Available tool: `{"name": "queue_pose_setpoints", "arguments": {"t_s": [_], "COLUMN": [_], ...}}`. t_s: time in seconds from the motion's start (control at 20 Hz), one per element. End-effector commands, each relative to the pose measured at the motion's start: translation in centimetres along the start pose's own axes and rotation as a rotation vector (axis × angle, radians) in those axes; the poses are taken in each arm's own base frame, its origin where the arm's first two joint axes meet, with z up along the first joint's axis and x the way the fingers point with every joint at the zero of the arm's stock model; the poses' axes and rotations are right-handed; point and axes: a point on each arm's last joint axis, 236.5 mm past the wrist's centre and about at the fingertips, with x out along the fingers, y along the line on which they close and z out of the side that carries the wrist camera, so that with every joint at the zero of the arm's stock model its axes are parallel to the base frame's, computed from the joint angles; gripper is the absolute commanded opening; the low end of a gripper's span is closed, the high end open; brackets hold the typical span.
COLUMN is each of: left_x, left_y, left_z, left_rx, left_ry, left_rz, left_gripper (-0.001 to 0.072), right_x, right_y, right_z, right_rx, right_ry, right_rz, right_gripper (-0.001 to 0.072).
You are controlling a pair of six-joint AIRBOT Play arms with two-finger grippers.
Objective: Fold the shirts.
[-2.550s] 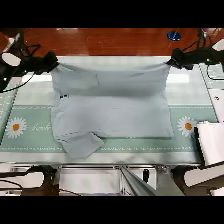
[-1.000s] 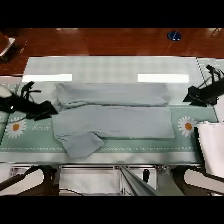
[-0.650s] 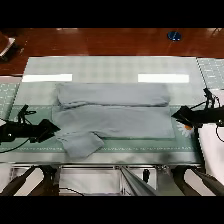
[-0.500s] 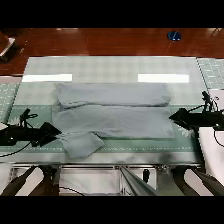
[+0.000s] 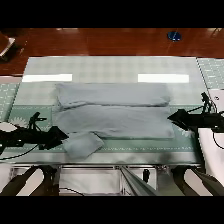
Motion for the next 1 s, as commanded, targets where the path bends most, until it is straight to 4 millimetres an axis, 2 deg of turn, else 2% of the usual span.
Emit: {"name": "queue_pose_setpoints", "arguments": {"t_s": [0.0,0.1,0.2,0.3,0.4,0.5,0.55,0.75,0.95], "left_x": [1.6,2.6,2.7,2.6,2.6,2.6,2.6,2.6,2.6], "left_y": [-0.3,-0.1,0.0,-0.4,-1.3,-1.9,-1.9,-1.9,-1.9], "left_z": [0.0,-1.2,-1.2,-0.7,-0.4,-0.3,-0.3,-0.3,-0.3], "left_rx": [0.004,0.057,0.063,0.062,0.065,0.052,0.052,0.051,0.051], "left_ry": [-0.025,0.003,0.000,-0.015,-0.030,-0.036,-0.038,-0.037,-0.037], "left_rz": [0.005,0.015,0.017,0.003,-0.035,-0.059,-0.060,-0.060,-0.060], "left_gripper": [0.0359,0.0024,0.0020,0.0020,0.0020,0.0020,0.0020,0.0021,0.0021], "right_x": [0.0,-0.7,-1.6,-2.3,-2.4,-1.7,-1.3,0.1,1.2], "right_y": [-0.1,-2.1,-4.7,-7.9,-9.6,-9.3,-8.9,-6.4,-5.4], "right_z": [0.9,2.7,2.8,-0.4,-4.2,-6.2,-6.5,-6.1,-6.0], "right_rx": [0.009,0.141,0.212,0.227,0.210,0.220,0.231,0.249,0.265], "right_ry": [-0.041,-0.118,-0.129,0.000,0.167,0.248,0.261,0.276,0.302], "right_rz": [-0.001,-0.051,-0.103,-0.205,-0.272,-0.244,-0.221,-0.084,-0.016], "right_gripper": [0.0403,0.0403,0.0403,0.0403,0.0403,0.0403,0.0404,0.0403,0.0403]}}
